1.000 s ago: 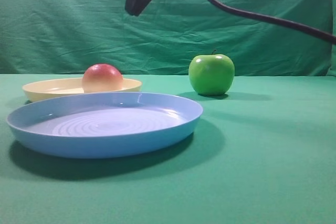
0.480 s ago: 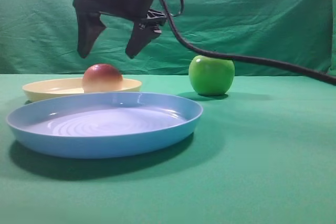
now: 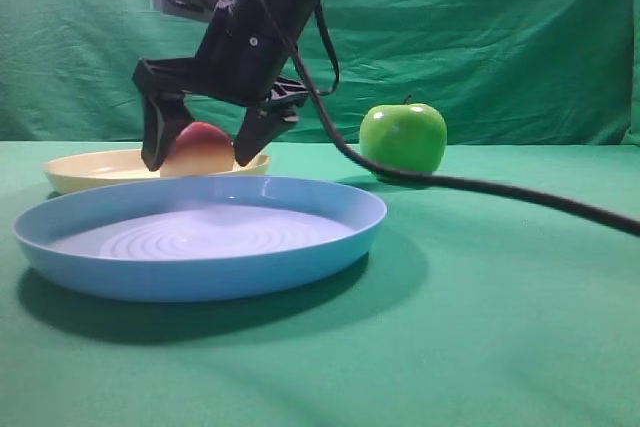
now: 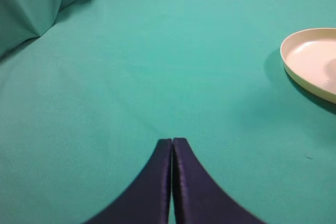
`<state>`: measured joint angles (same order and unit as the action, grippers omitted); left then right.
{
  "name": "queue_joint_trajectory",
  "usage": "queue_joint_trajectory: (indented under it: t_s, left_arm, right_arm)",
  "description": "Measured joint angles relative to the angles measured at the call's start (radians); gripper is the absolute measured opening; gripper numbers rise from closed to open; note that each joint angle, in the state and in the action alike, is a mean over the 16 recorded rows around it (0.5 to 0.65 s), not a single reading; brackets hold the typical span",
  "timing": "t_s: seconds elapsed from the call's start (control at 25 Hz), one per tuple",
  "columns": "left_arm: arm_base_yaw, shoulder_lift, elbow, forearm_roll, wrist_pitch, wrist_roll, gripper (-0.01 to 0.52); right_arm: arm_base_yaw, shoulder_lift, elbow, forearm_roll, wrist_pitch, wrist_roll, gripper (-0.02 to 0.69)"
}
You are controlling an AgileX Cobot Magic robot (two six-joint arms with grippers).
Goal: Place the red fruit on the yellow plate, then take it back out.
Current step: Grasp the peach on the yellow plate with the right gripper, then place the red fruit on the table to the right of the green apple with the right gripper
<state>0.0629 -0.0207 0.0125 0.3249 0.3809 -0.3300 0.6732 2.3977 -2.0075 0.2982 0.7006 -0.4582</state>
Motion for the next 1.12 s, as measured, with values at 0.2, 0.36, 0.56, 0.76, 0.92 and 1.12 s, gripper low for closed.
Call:
queue_joint_trajectory:
  t_s: [0.2,0.36,0.56,0.76,0.92,1.12]
  left_arm:
    - [0.0,0.0,0.0,0.0,0.0,0.0,0.0]
    - [0.0,0.0,0.0,0.0,0.0,0.0,0.0]
    - [0.0,0.0,0.0,0.0,0.0,0.0,0.0]
    - [0.0,0.0,0.0,0.0,0.0,0.0,0.0]
    - [0.0,0.0,0.0,0.0,0.0,0.0,0.0]
    - [0.0,0.0,0.0,0.0,0.0,0.0,0.0]
  right_arm:
    - [0.0,-0.033,-0.033,-0.049,0.095,0.032,0.289]
    - [0.0,-0.093,-0.06,-0.101,0.214,0.085,0.228]
    - [-0.003,-0.202,-0.081,-0.159,0.372,0.163,0.213]
    - [-0.02,-0.353,-0.027,-0.186,0.481,0.228,0.205]
    - [-0.05,-0.499,0.088,-0.191,0.512,0.257,0.198]
    - [-0.108,-0.711,0.319,-0.191,0.476,0.271,0.195]
